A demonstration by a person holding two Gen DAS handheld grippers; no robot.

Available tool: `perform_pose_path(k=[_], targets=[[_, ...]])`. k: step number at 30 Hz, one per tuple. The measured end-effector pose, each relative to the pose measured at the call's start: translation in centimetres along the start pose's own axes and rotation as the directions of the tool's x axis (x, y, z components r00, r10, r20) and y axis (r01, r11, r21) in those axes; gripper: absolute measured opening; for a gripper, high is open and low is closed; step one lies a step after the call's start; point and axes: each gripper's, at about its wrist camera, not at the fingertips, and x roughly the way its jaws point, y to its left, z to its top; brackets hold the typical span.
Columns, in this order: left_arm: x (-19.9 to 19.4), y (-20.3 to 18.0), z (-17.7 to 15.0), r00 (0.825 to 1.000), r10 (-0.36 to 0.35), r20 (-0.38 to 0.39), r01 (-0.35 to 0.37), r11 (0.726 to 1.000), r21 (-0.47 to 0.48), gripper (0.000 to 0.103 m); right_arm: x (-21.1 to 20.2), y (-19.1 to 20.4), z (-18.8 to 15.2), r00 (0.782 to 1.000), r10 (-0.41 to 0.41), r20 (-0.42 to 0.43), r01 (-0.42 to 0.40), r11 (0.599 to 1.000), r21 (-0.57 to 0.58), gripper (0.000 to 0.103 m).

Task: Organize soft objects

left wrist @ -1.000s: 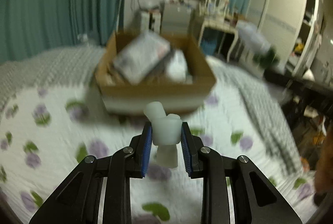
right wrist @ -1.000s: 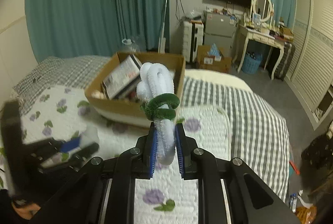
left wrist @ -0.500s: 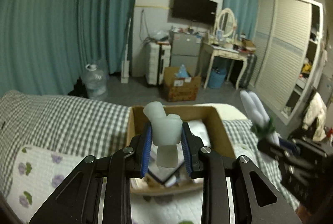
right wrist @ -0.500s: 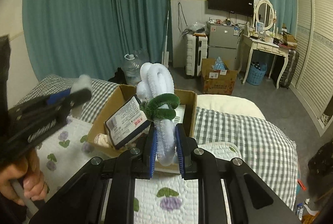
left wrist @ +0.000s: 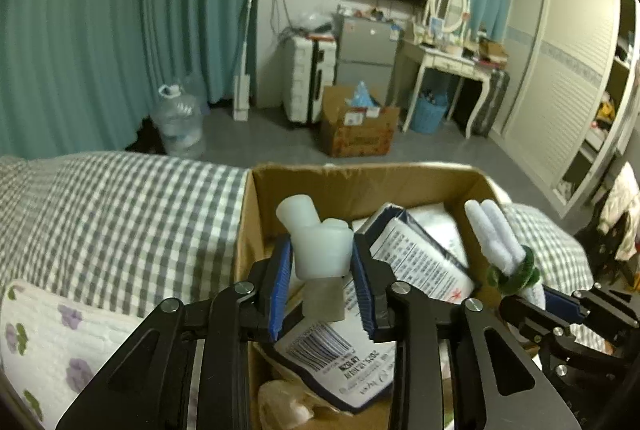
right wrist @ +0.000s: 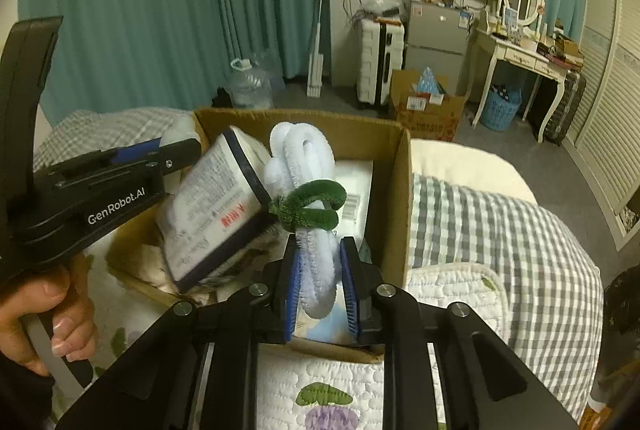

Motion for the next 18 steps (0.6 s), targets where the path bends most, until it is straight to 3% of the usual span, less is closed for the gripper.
perform_pose_path(k=[3, 4, 5, 8, 9, 12, 18], targets=[[0.5, 0.2, 0.0, 1.0, 0.009, -0.01, -0.009, 1.0, -0.003, 0.035, 1.0, -0.3, -0.5, 1.0, -0.006, -0.023, 0.006, 1.0, -0.002, 0.022], [0.6, 0.3, 0.0, 1.0, 0.022, -0.013, -0.022, 1.0, -0.01, 0.038, 1.4, -0.3, -0.6, 0.999, -0.011, -0.03, 0.011, 1.0, -0.003, 0.025], [0.5, 0.4, 0.1, 0.999, 0.032, -0.017, -0.032, 0.999, -0.017, 0.048, 1.5, -0.3, -0.7, 0.999, -0.015, -0.031, 0.015, 1.0, -0.003, 0.027], [-0.2, 0.7, 0.3, 1.0, -0.002, -0.013, 0.002, 0.999, -0.04, 0.055, 1.2, -0.3, -0.7, 1.0, -0.022, -0.015, 0.022, 1.0, -0.002, 0.039], [-0.6, 0.5, 0.5, 1.0, -0.006, -0.007, 0.006, 0.999, -0.038, 0.058, 0.8, -0.3, -0.7, 1.0, -0.022, -0.007, 0.022, 1.0, -0.002, 0.044], [-2.6, -0.3, 1.1, 0.999, 0.032, 0.032, -0.032, 0.999, -0.013, 0.072, -0.8, -0.4, -0.5, 0.999, -0.028, 0.021, 0.029, 1.0, -0.003, 0.045], [-8.7, -1.2, 2.4, 0.991, 0.021, 0.135, -0.025, 0.999, 0.032, 0.077, -6.5, -0.9, 0.4, 0.993, -0.046, 0.11, 0.045, 0.999, 0.01, 0.051]])
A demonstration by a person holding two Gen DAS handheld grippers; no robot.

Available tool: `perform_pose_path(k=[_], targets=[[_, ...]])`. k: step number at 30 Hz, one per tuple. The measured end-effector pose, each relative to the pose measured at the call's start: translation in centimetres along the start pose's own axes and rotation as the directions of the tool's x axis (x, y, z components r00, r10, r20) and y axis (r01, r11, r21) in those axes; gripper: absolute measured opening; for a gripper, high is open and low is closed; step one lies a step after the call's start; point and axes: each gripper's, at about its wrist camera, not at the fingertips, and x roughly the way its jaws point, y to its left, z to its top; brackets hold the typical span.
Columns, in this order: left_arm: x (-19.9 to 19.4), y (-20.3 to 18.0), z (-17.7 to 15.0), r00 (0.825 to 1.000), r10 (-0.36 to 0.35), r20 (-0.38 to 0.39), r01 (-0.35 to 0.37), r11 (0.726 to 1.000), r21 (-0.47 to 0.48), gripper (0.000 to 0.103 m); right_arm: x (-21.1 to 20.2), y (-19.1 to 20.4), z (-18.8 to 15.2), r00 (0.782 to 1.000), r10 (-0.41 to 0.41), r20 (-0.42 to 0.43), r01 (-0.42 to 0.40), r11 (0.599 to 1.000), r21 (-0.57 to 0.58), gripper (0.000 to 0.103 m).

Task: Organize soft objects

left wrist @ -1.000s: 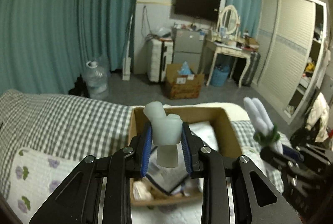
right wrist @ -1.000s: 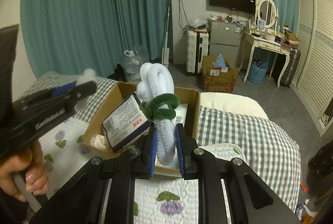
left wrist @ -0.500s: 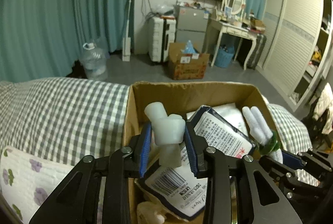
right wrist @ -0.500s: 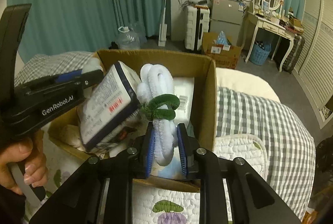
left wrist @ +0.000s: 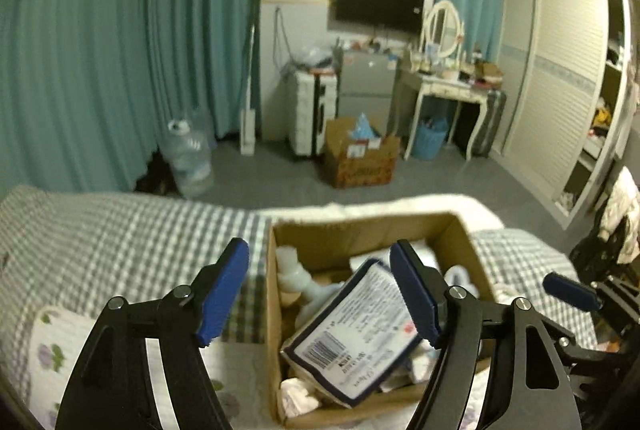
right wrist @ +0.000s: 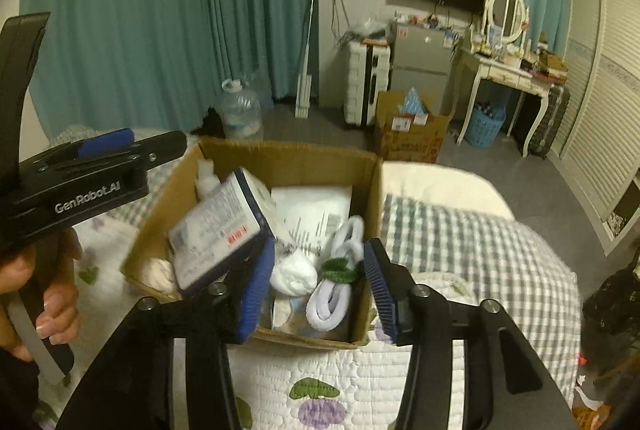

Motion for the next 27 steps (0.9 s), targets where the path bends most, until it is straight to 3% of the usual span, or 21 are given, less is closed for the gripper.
perform_pose_path(k=[6, 12, 14, 16, 27], targets=[[-7.3, 0.1, 1.7, 0.992, 0.012, 0.122, -0.013, 1.0, 0.008, 0.096, -7.3, 0.7, 1.6, 0.994, -0.012, 0.113, 0.013, 1.0, -0.01, 0.069], [-15.5, 1.0, 2.3, 0.976, 0.016, 0.216, -0.022, 0.999, 0.027, 0.097, -15.1, 2.9, 2.3, 0.969, -0.031, 0.247, 0.041, 0.999, -0.035, 0.097], [-17.8, 1.5, 2.1, 0.973, 0.012, 0.23, -0.019, 0.999, 0.027, 0.098, -17.6, 3.6, 1.9, 0.959, -0.044, 0.282, 0.057, 0.998, -0.037, 0.102], [-20.2, 2.0, 1.7, 0.967, 0.027, 0.254, -0.033, 0.999, 0.018, 0.103, -19.7, 4.2, 1.6, 0.949, -0.055, 0.311, 0.068, 0.997, -0.031, 0.103], [-28.8, 2.2, -3.0, 0.937, 0.071, 0.342, -0.072, 0.997, -0.009, 0.103, -29.4, 6.0, -2.2, 0.92, -0.045, 0.389, 0.054, 0.999, -0.01, 0.103]])
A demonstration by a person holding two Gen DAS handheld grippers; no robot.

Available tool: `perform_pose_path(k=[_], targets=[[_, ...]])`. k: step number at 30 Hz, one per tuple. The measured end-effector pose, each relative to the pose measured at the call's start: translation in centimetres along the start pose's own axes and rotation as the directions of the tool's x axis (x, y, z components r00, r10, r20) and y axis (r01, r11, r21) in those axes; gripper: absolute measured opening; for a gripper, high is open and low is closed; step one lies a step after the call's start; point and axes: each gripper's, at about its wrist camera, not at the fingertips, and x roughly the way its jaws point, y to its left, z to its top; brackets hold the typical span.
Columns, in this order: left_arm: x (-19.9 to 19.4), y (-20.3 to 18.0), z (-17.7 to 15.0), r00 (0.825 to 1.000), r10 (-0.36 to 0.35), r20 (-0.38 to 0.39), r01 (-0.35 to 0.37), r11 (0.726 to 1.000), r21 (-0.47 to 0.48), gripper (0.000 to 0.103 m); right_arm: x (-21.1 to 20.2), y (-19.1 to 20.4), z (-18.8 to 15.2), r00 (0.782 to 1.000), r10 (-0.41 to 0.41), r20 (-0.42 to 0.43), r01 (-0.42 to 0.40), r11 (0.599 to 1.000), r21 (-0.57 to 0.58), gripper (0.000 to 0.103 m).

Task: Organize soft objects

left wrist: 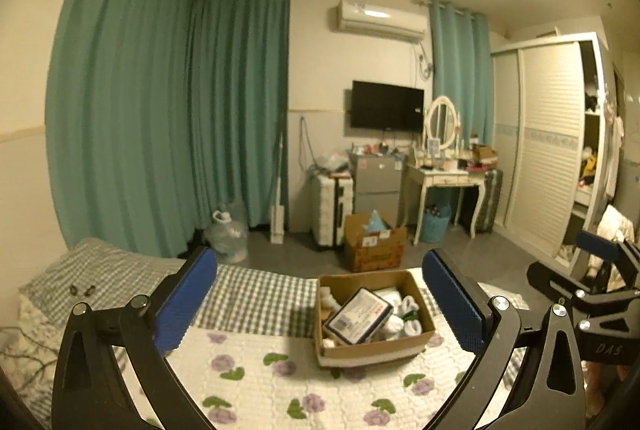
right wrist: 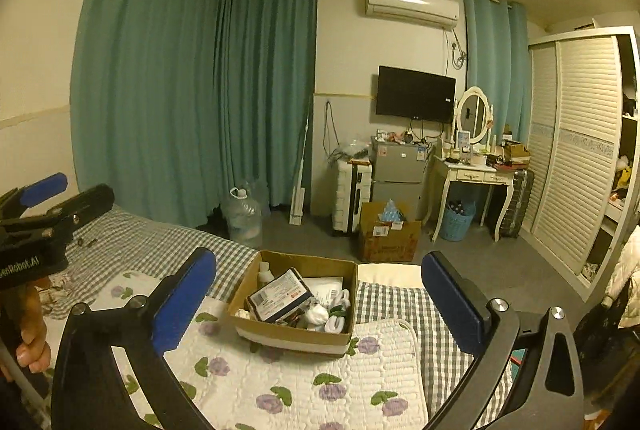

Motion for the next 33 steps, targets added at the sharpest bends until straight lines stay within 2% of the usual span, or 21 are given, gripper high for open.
perform_pose_path(k=[5, 10, 20, 33], targets=[[-1.7, -0.6, -1.8, 1.0, 0.011, 0.012, -0.011, 1.0, 0.002, 0.103, -2.8, 0.6, -0.9, 1.0, 0.0, 0.005, 0.0, 1.0, -0.003, 0.103], [-2.2, -0.9, -3.5, 1.0, 0.013, 0.001, -0.013, 1.0, -0.008, 0.103, -3.7, 1.0, -2.2, 1.0, 0.0, -0.001, 0.0, 1.0, 0.001, 0.103], [-1.1, -0.7, -6.0, 0.998, 0.037, -0.042, -0.038, 0.998, -0.039, 0.103, -2.2, 1.4, -4.4, 0.999, -0.004, -0.054, 0.004, 1.0, 0.005, 0.103], [-1.1, -0.7, -6.1, 0.998, 0.045, -0.042, -0.046, 0.999, -0.026, 0.103, -1.4, 1.6, -4.8, 0.997, -0.01, -0.07, 0.01, 1.0, 0.007, 0.103]])
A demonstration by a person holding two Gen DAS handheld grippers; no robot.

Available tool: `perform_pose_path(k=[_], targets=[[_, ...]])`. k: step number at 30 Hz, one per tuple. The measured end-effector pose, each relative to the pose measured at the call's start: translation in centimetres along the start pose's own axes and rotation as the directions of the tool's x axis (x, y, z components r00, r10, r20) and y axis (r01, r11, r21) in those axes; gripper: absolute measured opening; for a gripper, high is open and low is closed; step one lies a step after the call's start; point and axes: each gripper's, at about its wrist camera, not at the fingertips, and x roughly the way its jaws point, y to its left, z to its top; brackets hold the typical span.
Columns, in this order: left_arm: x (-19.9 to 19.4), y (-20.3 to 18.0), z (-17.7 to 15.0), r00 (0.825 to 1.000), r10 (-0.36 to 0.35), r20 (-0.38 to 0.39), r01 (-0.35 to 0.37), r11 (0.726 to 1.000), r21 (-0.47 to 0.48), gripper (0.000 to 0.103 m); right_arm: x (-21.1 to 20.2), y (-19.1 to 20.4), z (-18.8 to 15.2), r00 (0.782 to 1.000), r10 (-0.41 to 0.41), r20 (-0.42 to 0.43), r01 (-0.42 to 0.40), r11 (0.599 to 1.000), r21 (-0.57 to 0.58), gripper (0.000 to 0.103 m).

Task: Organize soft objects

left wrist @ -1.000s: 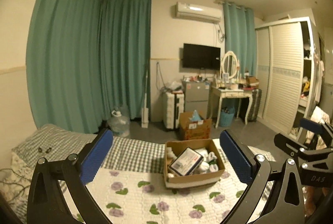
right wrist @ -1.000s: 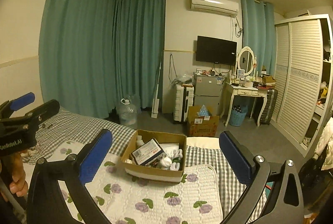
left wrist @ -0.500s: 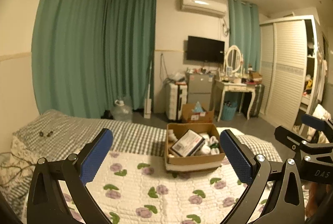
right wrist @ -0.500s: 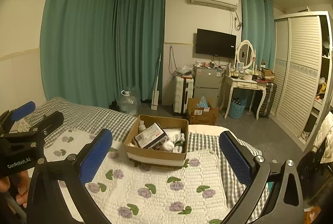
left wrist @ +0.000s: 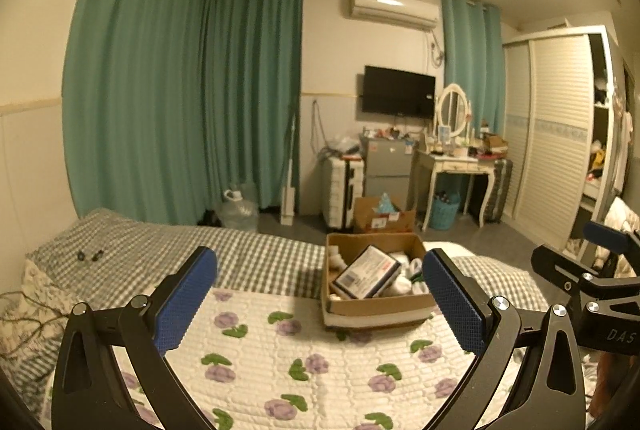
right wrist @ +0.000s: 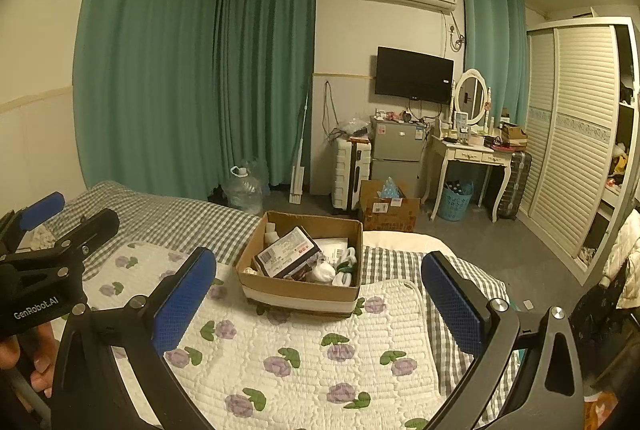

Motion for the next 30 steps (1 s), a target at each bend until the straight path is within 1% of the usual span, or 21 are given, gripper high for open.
perform_pose_path(k=[9, 30], targets=[[-0.03, -0.08, -0.02, 1.0, 0.001, 0.0, -0.001, 1.0, 0.001, 0.103, -0.08, -0.25, -0.32, 1.0, -0.003, -0.006, 0.003, 1.0, 0.001, 0.103], [0.71, 0.48, -0.54, 1.0, -0.021, -0.02, 0.022, 1.0, 0.021, 0.103, 0.11, -0.62, -0.94, 1.0, -0.01, -0.024, 0.01, 1.0, 0.019, 0.103]])
